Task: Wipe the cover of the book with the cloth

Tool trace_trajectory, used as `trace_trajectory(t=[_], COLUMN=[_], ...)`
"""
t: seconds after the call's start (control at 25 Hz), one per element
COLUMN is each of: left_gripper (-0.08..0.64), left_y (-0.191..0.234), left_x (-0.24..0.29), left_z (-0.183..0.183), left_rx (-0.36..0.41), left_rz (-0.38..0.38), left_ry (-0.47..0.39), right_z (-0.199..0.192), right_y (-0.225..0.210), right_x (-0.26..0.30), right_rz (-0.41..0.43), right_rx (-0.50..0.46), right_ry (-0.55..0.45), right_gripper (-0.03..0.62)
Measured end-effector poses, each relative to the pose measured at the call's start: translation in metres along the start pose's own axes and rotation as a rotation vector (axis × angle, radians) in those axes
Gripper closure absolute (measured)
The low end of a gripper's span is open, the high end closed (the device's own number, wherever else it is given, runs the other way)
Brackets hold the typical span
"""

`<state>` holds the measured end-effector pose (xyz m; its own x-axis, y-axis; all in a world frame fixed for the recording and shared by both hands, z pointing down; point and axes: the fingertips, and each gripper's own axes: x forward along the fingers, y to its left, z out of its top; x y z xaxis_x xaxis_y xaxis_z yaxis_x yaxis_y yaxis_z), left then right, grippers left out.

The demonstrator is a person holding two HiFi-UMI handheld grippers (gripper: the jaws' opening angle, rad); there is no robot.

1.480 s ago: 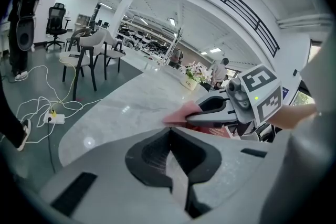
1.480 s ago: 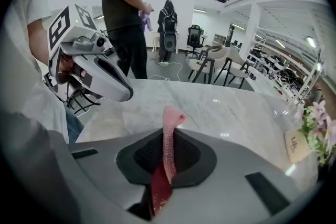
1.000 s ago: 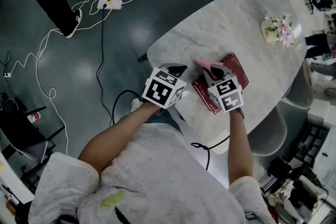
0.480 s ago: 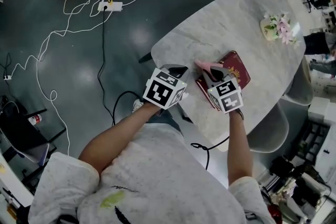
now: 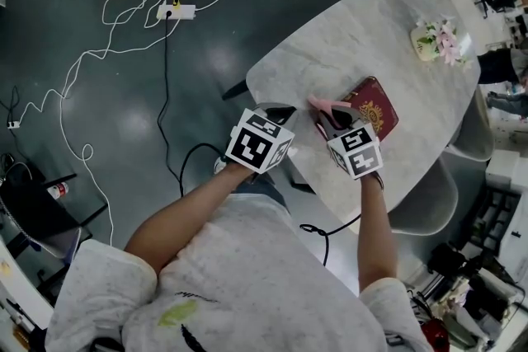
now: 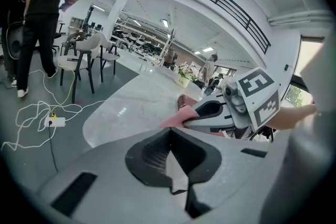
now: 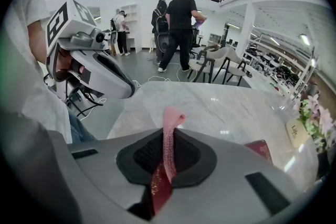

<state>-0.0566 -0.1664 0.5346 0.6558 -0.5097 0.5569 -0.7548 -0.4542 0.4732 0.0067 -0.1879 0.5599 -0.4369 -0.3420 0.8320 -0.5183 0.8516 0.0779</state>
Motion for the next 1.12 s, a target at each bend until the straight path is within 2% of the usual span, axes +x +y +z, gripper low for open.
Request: trace_trajectory(t=[0.8, 1.12], left_gripper=[0.554, 0.552], left_y=[-0.016, -0.021], left_x=[-0.041, -0.049], left_z=[-0.034, -0.035], left_rx=[0.009, 0.003], left_rz=[-0.043, -0.062], left_ry=[-0.031, -0.057], right_z=[0.006, 0.020], right_y=[0.057, 0.079], right_x=[-0.010, -0.026], right_rz=[-0.044, -0.083], right_rx=[0.043, 0.109], right_ry=[-0.019, -0.092], right_gripper=[0.572, 0.572])
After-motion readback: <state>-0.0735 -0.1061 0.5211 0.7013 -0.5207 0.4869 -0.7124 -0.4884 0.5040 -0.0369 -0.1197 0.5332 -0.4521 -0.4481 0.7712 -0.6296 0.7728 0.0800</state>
